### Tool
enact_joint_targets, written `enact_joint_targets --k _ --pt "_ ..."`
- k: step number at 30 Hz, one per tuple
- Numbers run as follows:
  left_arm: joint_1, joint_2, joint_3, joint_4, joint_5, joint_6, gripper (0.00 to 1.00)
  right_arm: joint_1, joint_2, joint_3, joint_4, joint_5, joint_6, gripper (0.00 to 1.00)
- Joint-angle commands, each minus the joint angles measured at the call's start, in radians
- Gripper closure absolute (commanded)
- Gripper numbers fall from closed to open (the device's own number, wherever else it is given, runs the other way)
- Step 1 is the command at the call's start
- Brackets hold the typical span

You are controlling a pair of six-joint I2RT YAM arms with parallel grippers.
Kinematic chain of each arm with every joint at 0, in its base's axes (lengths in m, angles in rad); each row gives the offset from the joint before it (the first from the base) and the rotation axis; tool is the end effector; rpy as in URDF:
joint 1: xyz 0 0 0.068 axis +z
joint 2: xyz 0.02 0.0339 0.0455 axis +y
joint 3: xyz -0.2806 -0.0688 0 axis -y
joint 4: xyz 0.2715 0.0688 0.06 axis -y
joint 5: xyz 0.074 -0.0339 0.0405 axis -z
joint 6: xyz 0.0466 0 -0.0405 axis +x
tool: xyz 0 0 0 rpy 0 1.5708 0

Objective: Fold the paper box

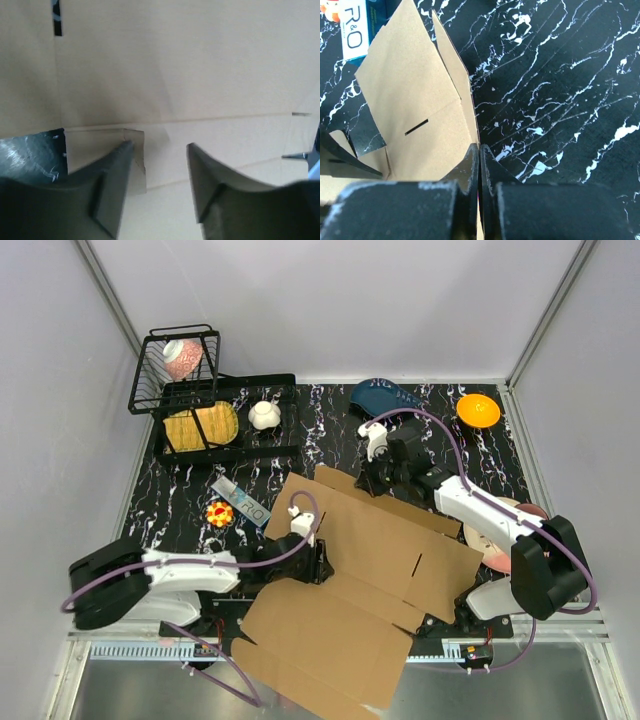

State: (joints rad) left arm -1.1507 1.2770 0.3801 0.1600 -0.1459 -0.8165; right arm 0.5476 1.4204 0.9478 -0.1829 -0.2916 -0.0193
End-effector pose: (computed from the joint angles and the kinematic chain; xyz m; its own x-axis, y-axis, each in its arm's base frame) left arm 0.1057 -0.2200 0.1267 -0.8140 0.0545 -0.5783 0.3888 0.7908 -0.4728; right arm 0.2842 0.1890 0.2485 -0.5070 -0.3308 -0.7960 -0.7032 0.6928 0.1599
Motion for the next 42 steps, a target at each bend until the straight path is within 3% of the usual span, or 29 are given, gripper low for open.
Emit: enact_joint_targets --k 1,4,12,15,19,22,25,30,34,42 --pt "-0.020 -0.197 0.061 -0.157 -0.036 0.045 0.34 0.015 -0.012 0.026 0.010 -0.008 0.039 1.00" --pt "-0.020 -0.320 0.152 -0.286 -0.087 0.102 0.18 0.015 -0.008 0.028 0.011 -0.001 0.039 1.00" --pt "-0.008 -0.413 0.309 -0.441 -0.213 0.191 0.11 0.018 -0.006 0.023 0.016 -0.011 0.044 1.00" --pt "0.113 -0.416 0.309 -0.406 -0.177 0.198 0.09 0.021 -0.008 0.022 0.019 -0.023 0.044 1.00" --pt "0.443 -0.371 0.286 -0.277 -0.009 0.192 0.09 0.028 -0.012 0.022 0.019 -0.029 0.045 1.00" --pt "0.541 -0.257 0.336 -0.157 0.090 0.235 0.09 0.034 -0.012 0.023 0.014 -0.032 0.044 1.00" --pt "0.549 -0.122 0.434 -0.096 0.170 0.321 0.08 0.041 -0.017 0.028 0.007 -0.032 0.041 1.00" --pt "0.549 0.037 0.560 -0.129 0.296 0.402 0.08 0.046 -0.035 0.022 0.003 -0.027 0.058 1.00" --pt "0.551 0.055 0.497 -0.117 0.269 0.387 0.09 0.046 -0.048 -0.001 0.046 -0.069 0.096 1.00" --pt "0.551 -0.059 0.336 -0.051 0.224 0.364 0.09 -0.017 0.009 -0.015 0.095 -0.222 0.193 1.00"
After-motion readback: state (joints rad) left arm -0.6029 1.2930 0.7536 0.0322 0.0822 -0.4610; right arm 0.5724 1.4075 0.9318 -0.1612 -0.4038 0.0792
